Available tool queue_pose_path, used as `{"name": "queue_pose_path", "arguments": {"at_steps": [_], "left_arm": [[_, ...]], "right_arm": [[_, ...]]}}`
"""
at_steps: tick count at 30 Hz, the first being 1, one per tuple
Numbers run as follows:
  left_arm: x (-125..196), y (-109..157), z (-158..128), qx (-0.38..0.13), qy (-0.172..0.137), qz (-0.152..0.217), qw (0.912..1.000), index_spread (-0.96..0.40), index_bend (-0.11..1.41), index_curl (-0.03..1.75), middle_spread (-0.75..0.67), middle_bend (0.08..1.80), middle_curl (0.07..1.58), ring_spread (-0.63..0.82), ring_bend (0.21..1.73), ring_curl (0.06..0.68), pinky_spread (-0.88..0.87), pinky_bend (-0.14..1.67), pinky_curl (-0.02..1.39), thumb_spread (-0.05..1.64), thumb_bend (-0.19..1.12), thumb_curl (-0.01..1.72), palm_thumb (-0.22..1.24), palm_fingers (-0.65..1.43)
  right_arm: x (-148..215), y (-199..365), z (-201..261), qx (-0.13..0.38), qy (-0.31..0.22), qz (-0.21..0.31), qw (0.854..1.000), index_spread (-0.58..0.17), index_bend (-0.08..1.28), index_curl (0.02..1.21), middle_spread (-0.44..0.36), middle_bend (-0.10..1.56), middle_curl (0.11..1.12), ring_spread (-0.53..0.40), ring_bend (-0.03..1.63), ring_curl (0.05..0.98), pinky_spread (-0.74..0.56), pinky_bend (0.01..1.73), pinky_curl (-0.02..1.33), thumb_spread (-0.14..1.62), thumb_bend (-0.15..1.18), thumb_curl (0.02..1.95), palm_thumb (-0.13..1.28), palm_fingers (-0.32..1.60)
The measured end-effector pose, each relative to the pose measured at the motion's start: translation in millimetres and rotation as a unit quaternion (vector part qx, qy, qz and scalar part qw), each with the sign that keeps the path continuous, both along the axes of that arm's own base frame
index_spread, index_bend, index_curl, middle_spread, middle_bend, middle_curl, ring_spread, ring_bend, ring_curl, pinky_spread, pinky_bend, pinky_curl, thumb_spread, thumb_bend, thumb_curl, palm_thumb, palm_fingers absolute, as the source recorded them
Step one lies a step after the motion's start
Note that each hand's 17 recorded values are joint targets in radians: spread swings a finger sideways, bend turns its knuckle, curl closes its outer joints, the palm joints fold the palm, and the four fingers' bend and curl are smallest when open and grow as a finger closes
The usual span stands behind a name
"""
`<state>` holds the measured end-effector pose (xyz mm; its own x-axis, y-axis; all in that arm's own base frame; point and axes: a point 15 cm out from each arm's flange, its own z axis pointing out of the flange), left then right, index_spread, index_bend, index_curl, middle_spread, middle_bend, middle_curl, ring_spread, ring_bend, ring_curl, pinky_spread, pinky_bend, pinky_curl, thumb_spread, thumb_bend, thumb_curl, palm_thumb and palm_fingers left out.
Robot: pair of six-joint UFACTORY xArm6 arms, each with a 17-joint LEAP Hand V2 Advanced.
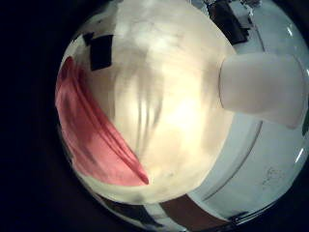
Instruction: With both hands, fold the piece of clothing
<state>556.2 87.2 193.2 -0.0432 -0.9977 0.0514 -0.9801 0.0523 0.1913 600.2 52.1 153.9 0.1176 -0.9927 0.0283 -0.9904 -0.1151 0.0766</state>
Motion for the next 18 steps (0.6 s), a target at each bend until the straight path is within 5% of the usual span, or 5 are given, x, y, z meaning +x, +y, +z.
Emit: {"name": "queue_pose_path", "arguments": {"at_steps": [7,11,18], "left_arm": [[-14.3,-17.5,19.2,-0.048,-0.001,0.005,0.9988,0.15,0.14,0.60,0.25,0.19,0.57,0.34,0.64,0.318,0.36,0.33,0.57,1.19,-0.03,0.49,0.60,-0.10],[-30.6,-46.1,34.2,-0.091,0.015,0.004,0.9958,0.16,0.15,0.52,0.31,0.17,0.50,0.43,0.56,0.279,0.50,0.28,0.50,1.21,-0.02,0.46,0.56,-0.10],[-73.4,-102.3,30.8,-0.111,0.072,-0.042,0.9904,0.16,0.15,0.43,0.37,0.16,0.40,0.53,0.47,0.238,0.58,0.21,0.42,1.22,-0.02,0.44,0.53,-0.09]], "right_arm": [[7.7,-23.8,45.3,0.002,-0.036,-0.009,0.999,-0.407,0.27,0.47,0.063,0.32,0.43,0.199,0.46,0.340,0.38,0.46,0.59,1.42,-0.02,0.26,0.47,-0.05],[-2.7,-25.1,77.9,0.001,-0.045,0.010,0.999,-0.408,0.26,0.44,0.043,0.31,0.41,0.202,0.40,0.309,0.38,0.31,0.50,1.43,-0.01,0.24,0.45,0.01],[-63.2,-34.9,94.3,-0.003,0.018,0.040,0.999,-0.410,0.23,0.41,-0.026,0.26,0.38,0.182,0.31,0.273,0.35,0.21,0.42,1.56,0.05,0.23,0.55,0.08]]}}
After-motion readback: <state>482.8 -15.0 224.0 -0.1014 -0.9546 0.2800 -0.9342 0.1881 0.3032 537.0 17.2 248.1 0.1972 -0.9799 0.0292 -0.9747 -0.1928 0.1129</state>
